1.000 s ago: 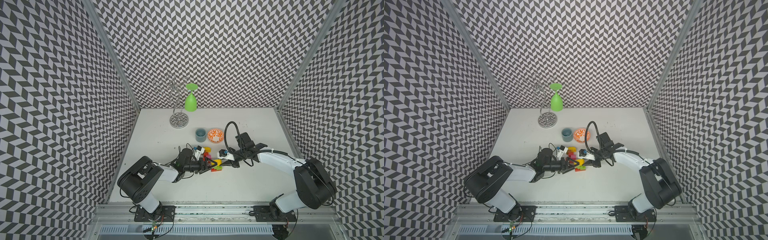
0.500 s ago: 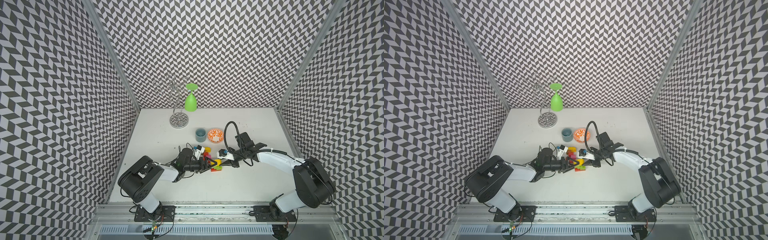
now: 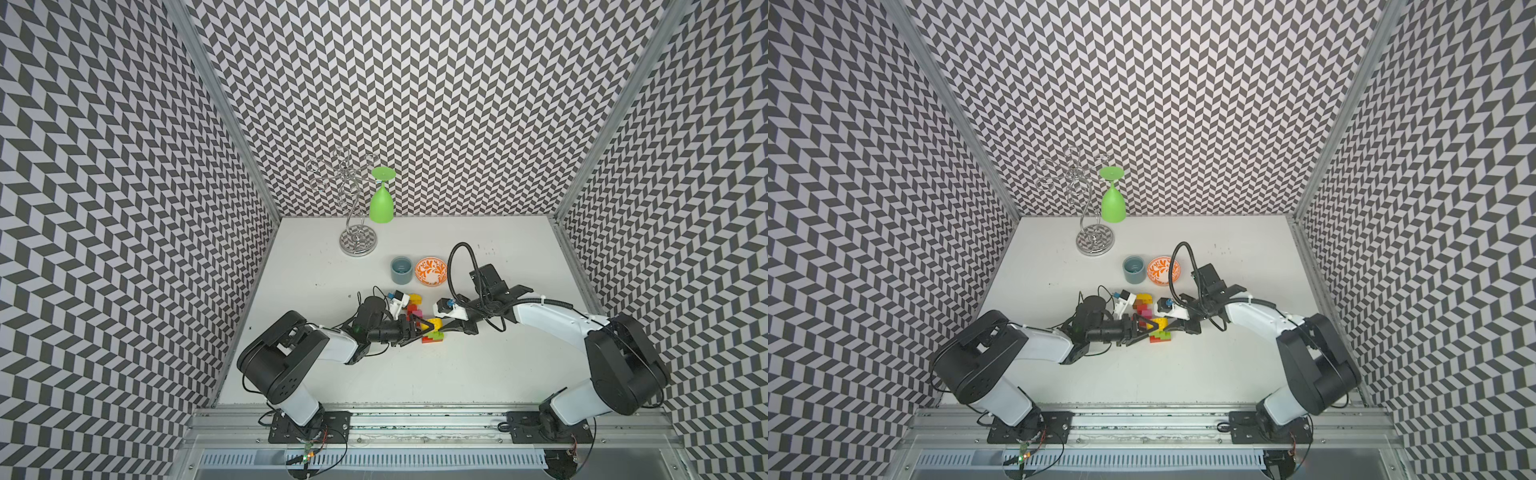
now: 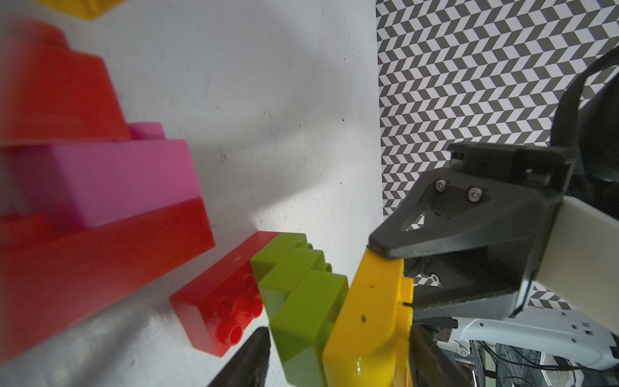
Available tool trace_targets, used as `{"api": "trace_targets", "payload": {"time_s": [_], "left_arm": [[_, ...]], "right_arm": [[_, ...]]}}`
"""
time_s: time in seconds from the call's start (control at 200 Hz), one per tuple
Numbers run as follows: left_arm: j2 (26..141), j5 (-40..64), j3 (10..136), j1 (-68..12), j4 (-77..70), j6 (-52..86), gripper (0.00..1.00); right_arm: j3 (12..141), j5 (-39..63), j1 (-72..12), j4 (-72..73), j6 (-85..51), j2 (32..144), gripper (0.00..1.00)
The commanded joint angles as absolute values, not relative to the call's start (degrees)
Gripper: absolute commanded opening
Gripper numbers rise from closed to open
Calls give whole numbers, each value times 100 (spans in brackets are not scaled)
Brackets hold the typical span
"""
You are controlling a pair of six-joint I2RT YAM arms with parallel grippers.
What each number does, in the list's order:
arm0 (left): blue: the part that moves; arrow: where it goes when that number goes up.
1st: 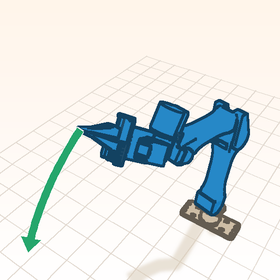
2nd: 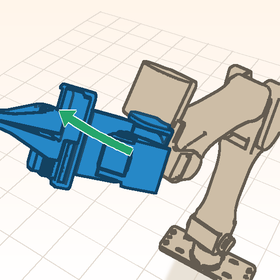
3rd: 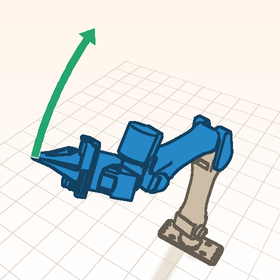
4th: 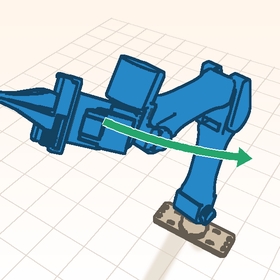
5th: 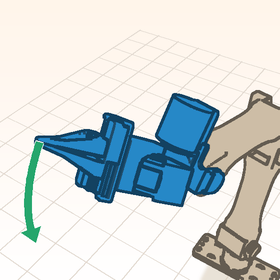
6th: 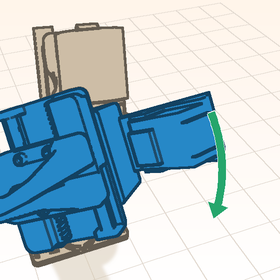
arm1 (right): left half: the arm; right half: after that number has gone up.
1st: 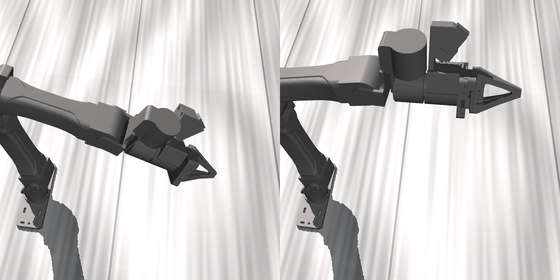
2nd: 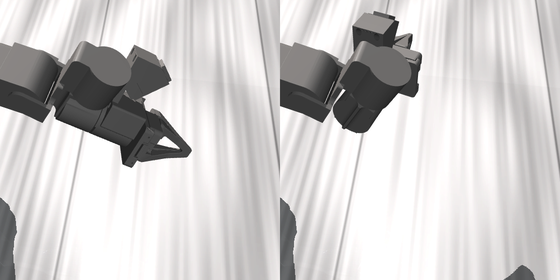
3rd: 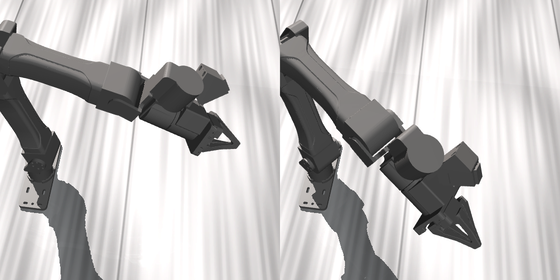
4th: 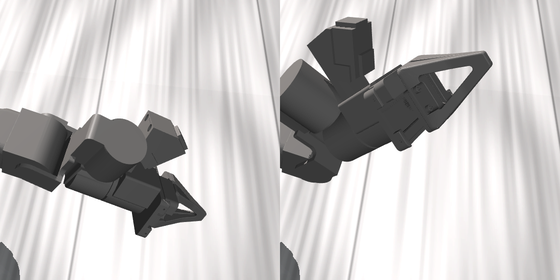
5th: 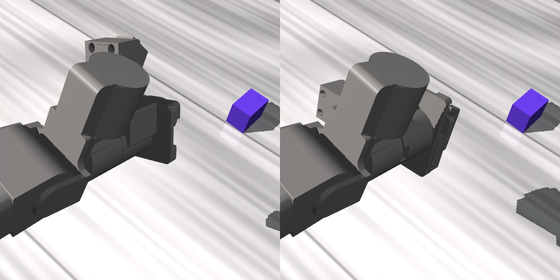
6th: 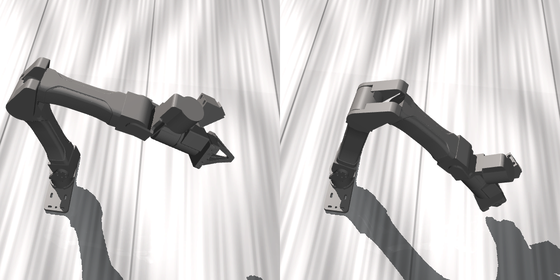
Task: Assemble the letter s with lego
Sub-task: Assemble the lego brick with the lego brick.
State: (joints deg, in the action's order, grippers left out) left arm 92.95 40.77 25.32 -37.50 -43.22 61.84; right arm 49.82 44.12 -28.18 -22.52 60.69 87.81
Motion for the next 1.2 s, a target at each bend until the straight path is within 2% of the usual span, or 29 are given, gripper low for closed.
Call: {"api": "trace_targets", "payload": {"time_s": [0.0,0.346,0.801,1.192], "left_arm": [[9347,4041,2606,-3769,-4438,6174,66],[9332,4025,2599,-3763,-4412,6161,68],[9371,3957,2653,-3753,-4395,6188,64],[9233,3911,2711,-3727,-4299,6188,70]], "right_arm": [[5123,4302,-2807,-2379,6214,8833,9],[5203,4151,-2804,-2478,6231,8771,9],[5212,4122,-2810,-2518,6240,8751,8],[5272,4113,-2802,-2612,6302,8681,8]]}}
